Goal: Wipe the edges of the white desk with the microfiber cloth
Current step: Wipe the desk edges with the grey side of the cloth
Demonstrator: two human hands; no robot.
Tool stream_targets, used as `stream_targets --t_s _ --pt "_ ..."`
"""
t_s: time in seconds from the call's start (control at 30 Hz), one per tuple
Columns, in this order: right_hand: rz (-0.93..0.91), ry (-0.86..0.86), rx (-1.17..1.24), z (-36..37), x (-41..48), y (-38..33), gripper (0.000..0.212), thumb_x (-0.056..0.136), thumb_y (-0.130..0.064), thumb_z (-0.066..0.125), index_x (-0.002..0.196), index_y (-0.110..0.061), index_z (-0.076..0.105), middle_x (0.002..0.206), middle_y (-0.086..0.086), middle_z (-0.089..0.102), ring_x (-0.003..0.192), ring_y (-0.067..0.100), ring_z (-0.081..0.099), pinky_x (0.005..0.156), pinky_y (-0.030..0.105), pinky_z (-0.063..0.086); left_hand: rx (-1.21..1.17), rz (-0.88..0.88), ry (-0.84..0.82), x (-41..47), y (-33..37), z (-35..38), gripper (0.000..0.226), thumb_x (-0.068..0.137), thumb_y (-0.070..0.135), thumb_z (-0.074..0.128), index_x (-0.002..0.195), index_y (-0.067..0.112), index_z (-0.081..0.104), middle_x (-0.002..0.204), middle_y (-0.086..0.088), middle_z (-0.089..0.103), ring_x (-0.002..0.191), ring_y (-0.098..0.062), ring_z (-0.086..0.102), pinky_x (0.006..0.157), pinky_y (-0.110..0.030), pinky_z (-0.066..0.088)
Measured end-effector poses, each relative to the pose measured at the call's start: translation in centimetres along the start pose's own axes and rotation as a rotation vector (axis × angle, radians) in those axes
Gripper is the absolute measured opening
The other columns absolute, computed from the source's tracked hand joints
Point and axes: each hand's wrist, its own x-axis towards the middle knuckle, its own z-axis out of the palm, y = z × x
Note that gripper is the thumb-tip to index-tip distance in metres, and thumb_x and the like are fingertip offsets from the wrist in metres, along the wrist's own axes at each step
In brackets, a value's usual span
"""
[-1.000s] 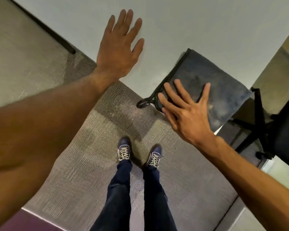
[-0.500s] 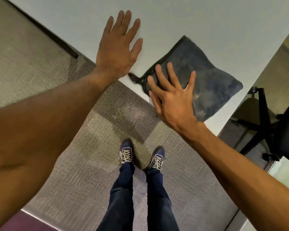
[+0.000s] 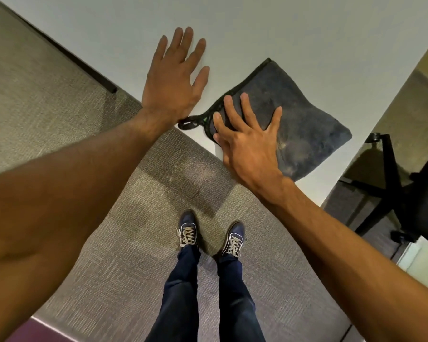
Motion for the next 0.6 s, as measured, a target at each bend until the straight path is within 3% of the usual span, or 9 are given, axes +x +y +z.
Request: stream_targets --t_s 0.23,0.33,0.4,0.5,0.6 --pt "0.008 -0.055 -0.017 0.4 -5.9 1.5 0.050 0.109 -0.045 0.030 0.154 -0.027 0.044 0.169 0.002 0.027 0.159 0.029 0.014 0.113 0.082 0.011 -0.015 0.011 0.040 -0.1 -0.2 0.4 0.060 0.109 0.050 0.018 0.160 0.018 0.027 0.168 -0.008 0.018 0.157 -0.021 0.010 0.128 -0.043 0.008" --pt "-0.006 -0.133 0.025 -0.8 -6.3 1.7 0.059 0.107 -0.056 0.024 0.160 -0.030 0.031 0.172 0.002 0.014 0.160 0.027 0.003 0.115 0.081 0.007 -0.027 0.007 0.056 0.0 -0.2 0.5 0.060 0.109 0.050 0.019 0.159 0.018 0.028 0.168 -0.008 0.019 0.156 -0.021 0.011 0.128 -0.042 0.008" --pt "0.022 -0.097 0.097 -2.0 -6.4 2.4 0.066 0.105 -0.063 0.026 0.163 -0.032 0.021 0.173 0.003 0.007 0.161 0.026 -0.001 0.119 0.077 0.001 -0.033 0.008 0.060 0.0 -0.2 0.7 0.060 0.109 0.050 0.019 0.159 0.018 0.028 0.168 -0.009 0.019 0.156 -0.021 0.012 0.128 -0.043 0.008" --pt "0.260 0.047 0.230 -4.2 -7.5 5.7 0.066 0.105 -0.057 0.041 0.163 -0.028 0.024 0.173 0.007 0.010 0.160 0.027 0.003 0.124 0.068 0.001 -0.049 0.009 0.072 0.1 -0.3 1.0 0.060 0.109 0.050 0.019 0.159 0.018 0.029 0.167 -0.008 0.020 0.156 -0.021 0.012 0.128 -0.043 0.009" --pt "0.547 0.050 0.257 -5.9 -8.0 9.8 0.065 0.102 -0.053 0.052 0.158 -0.025 0.036 0.168 0.012 0.026 0.157 0.031 0.021 0.124 0.064 0.017 -0.059 0.020 0.090 0.1 -0.5 1.2 0.060 0.109 0.051 0.020 0.158 0.019 0.031 0.167 -0.008 0.022 0.156 -0.020 0.014 0.128 -0.043 0.010"
